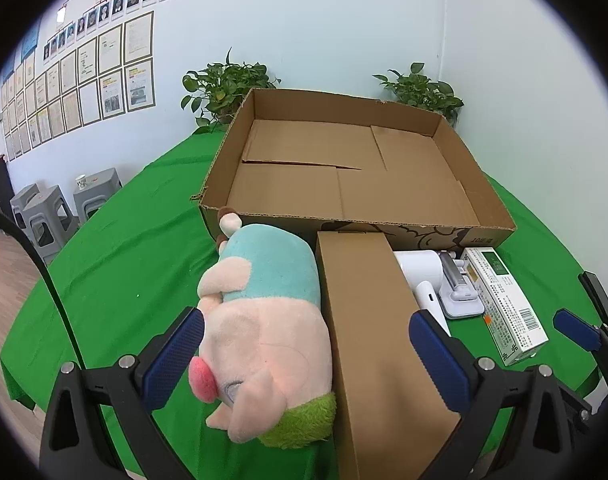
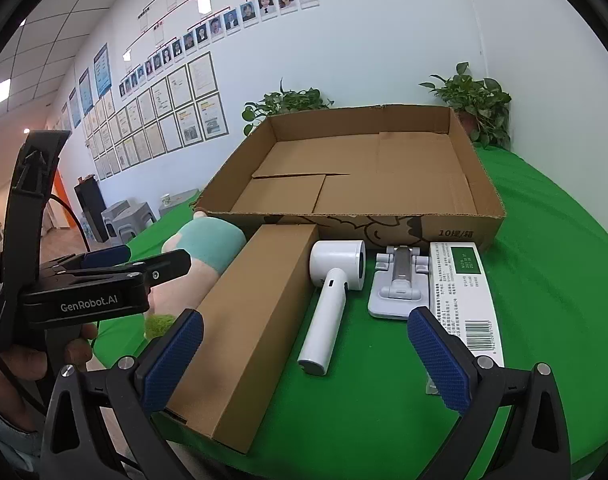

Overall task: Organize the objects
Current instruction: 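Move the left tool toward the pink-and-teal plush pig toy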

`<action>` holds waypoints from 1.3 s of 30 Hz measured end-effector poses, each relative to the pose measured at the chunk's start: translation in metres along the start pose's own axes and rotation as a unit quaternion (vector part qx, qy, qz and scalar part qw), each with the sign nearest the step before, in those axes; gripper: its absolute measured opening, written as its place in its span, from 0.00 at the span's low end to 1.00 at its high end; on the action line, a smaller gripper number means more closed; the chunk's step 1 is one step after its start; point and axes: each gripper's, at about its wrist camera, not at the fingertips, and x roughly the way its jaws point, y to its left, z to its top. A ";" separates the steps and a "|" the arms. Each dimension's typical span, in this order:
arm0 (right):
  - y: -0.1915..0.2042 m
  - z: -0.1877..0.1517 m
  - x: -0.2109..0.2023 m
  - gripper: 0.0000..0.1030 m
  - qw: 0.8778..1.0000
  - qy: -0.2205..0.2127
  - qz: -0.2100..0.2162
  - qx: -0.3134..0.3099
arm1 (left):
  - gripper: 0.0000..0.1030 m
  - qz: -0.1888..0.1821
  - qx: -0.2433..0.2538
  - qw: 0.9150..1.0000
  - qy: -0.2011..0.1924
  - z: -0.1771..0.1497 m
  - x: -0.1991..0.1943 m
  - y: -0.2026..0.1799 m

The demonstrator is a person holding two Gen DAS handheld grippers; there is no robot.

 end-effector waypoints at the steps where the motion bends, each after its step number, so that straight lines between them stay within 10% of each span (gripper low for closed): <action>1: -0.001 0.001 0.000 1.00 1.000 0.000 -0.002 0.002 | 0.99 0.001 0.001 1.000 -0.001 0.000 0.000 0.000; 24: -0.009 0.010 0.025 1.00 0.999 0.029 -0.036 0.014 | 0.99 -0.042 -0.022 0.999 -0.003 0.003 0.003 0.010; 27: -0.011 0.009 0.029 1.00 0.999 0.031 -0.034 0.018 | 0.73 -0.047 -0.016 0.999 0.006 0.003 0.006 0.008; 29: -0.014 0.008 0.031 1.00 0.999 0.030 -0.030 0.020 | 0.27 -0.052 -0.008 0.998 0.025 0.003 0.013 0.006; 31: -0.016 0.007 0.032 0.97 0.999 0.026 -0.016 0.025 | 0.20 -0.057 -0.008 0.998 0.029 0.001 0.016 0.006; 33: -0.016 0.007 0.031 0.89 1.000 0.018 -0.013 0.020 | 0.21 -0.065 -0.021 0.998 0.010 0.002 0.012 0.009; 37: -0.014 0.008 0.027 0.81 1.000 0.005 -0.008 0.003 | 0.88 -0.054 -0.053 0.997 -0.027 0.009 0.001 0.018; 39: -0.012 0.009 0.024 0.73 1.000 -0.004 -0.011 -0.009 | 0.88 -0.056 -0.067 0.995 -0.036 0.011 0.000 0.023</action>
